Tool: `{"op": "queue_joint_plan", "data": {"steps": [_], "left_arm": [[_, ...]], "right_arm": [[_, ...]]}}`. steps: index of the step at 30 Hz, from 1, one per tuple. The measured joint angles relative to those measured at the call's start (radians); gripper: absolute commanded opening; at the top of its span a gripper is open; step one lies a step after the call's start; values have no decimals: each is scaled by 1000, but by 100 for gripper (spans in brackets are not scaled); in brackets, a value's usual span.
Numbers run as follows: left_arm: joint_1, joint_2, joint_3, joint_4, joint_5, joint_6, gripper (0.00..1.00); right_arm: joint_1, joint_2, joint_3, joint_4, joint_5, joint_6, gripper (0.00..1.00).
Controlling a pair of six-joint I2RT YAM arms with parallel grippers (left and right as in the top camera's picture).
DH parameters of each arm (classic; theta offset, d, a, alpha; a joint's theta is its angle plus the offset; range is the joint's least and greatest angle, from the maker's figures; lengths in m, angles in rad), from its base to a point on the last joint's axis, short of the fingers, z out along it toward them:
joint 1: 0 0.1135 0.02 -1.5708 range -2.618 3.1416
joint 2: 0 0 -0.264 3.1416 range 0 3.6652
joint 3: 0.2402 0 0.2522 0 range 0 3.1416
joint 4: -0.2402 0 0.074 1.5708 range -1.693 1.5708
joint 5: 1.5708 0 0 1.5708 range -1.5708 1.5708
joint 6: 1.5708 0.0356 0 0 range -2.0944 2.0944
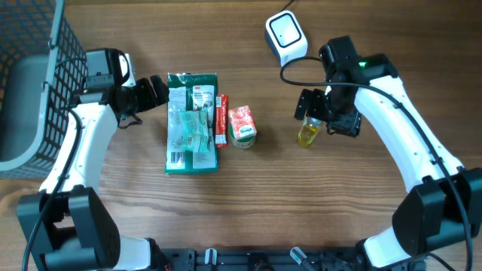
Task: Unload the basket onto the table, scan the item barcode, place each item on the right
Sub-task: 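Move the right gripper over the yellow oil bottle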
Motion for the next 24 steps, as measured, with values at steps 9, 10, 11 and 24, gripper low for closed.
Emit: {"op": "queue_joint_plan", "data": {"steps": [9, 10, 11, 24], "left_arm": [[0, 0, 0, 0, 0, 0, 100], [0, 0, 0, 0, 0, 0, 100], [0, 0, 0, 0, 0, 0, 100], [0, 0, 0, 0, 0, 0, 100]], "right_arm": [[0, 0, -26, 67, 0, 0, 100], [0, 0, -26, 68, 0, 0, 100], [0, 0, -26, 69, 0, 0, 100], [0, 0, -26, 89, 0, 0, 100]]}}
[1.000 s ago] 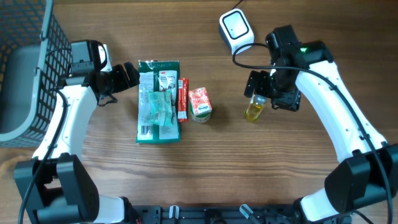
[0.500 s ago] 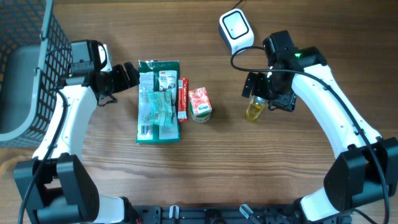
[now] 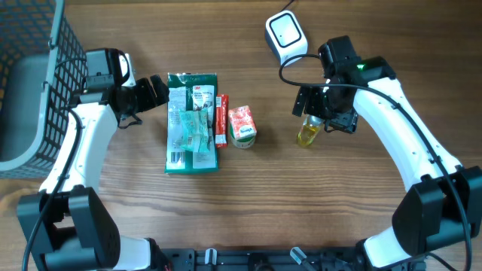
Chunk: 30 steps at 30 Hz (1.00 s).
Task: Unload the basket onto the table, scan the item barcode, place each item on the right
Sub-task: 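Move the right gripper over the yellow oil bottle, then lower the right gripper around the oil bottle neck and close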
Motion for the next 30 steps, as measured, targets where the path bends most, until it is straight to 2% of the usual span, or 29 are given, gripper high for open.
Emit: {"op": "queue_joint_plan", "data": {"steps": [19, 25, 30], "left_arm": [[0, 0, 0, 0, 0, 0, 100], [0, 0, 0, 0, 0, 0, 100], [0, 0, 0, 0, 0, 0, 100]], "right_arm": [[0, 0, 0, -1, 0, 0, 98], [0, 0, 0, -1, 0, 1, 93], [0, 0, 0, -2, 0, 4, 92]]}}
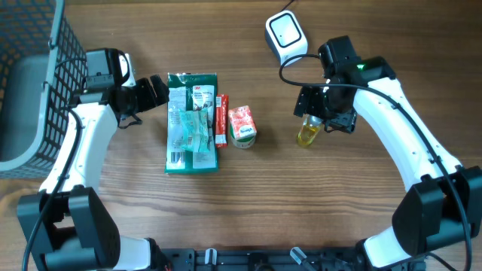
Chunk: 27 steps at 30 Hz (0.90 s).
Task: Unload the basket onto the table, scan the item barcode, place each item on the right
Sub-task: 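Lower the right gripper around the oil bottle neck and close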
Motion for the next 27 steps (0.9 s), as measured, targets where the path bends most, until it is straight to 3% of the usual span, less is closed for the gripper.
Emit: {"op": "queue_joint_plan", "data": {"steps": [3, 27], "left_arm": [[0, 0, 0, 0, 0, 0, 100], [0, 0, 0, 0, 0, 0, 100]], "right_arm": [[0, 0, 0, -3, 0, 3, 86], [38, 0, 0, -17, 11, 27, 85]]}}
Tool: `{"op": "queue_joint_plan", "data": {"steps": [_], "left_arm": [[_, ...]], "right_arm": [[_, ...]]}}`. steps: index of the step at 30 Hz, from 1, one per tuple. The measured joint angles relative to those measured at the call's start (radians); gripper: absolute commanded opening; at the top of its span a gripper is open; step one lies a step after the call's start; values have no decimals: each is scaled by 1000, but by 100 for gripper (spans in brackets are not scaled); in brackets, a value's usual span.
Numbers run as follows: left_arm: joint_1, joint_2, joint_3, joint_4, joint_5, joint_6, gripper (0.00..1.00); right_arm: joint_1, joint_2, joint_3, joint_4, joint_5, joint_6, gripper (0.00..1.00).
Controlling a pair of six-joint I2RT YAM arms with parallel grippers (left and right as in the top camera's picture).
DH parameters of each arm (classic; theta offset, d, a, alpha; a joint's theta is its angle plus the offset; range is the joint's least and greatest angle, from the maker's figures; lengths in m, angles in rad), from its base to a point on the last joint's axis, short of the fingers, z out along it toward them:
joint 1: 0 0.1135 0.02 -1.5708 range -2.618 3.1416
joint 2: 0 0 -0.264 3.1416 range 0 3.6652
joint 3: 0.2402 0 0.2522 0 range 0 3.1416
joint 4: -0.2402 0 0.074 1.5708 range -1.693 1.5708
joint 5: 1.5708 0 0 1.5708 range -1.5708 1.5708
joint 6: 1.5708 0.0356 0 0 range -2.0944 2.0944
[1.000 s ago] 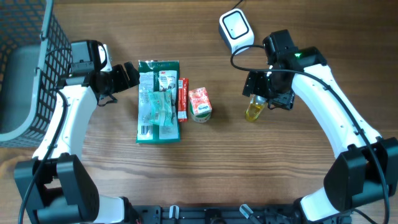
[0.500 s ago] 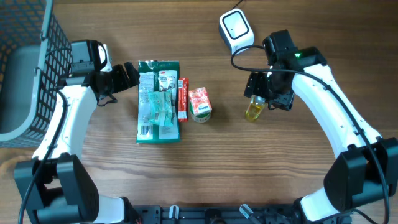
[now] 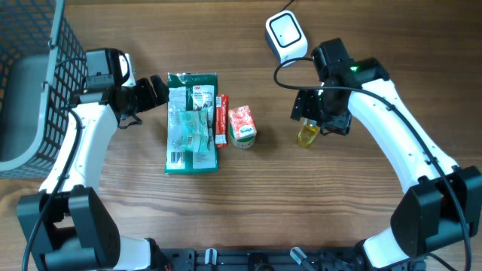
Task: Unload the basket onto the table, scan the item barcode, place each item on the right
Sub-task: 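Lower the right gripper around the oil bottle neck and close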
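Note:
A small bottle of yellow liquid (image 3: 306,135) stands right of centre on the table, its top hidden under my right gripper (image 3: 311,114), which is shut on it from above. The white barcode scanner (image 3: 285,34) lies at the far edge, behind that gripper, with a black cable running to it. My left gripper (image 3: 160,89) rests by the top left corner of a green packet (image 3: 191,122), and its jaws are too dark to read. A red stick pack (image 3: 221,120) and a small red carton (image 3: 242,125) lie beside the packet.
A dark wire basket (image 3: 34,83) with a grey liner stands at the left edge. The scanner's black cable (image 3: 290,66) loops over the right arm. Bare wooden tabletop (image 3: 248,203) runs along the front.
My right gripper and the yellow bottle have shifted slightly to the left and towards the scanner. The left arm has not moved.
My right gripper was over the yellow bottle at every earlier moment, right of the carton. It has crept a little left and back each time. The left arm and the packet, stick pack and carton have stayed where they were.

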Motion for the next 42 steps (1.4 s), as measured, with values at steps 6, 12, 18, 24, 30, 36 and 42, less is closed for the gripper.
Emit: {"op": "queue_joint_plan", "data": {"steps": [6, 12, 18, 24, 30, 36, 42], "left_arm": [[0, 0, 0, 0, 0, 0, 100], [0, 0, 0, 0, 0, 0, 100], [0, 0, 0, 0, 0, 0, 100], [0, 0, 0, 0, 0, 0, 100], [0, 0, 0, 0, 0, 0, 100], [0, 0, 0, 0, 0, 0, 100], [0, 0, 0, 0, 0, 0, 100]], "right_arm": [[1, 0, 0, 0, 4, 38, 82], [1, 0, 0, 0, 5, 44, 82], [1, 0, 0, 0, 8, 45, 82], [1, 0, 0, 0, 8, 48, 81], [1, 0, 0, 0, 9, 48, 81], [1, 0, 0, 0, 9, 48, 81], [1, 0, 0, 0, 16, 48, 81]]}}
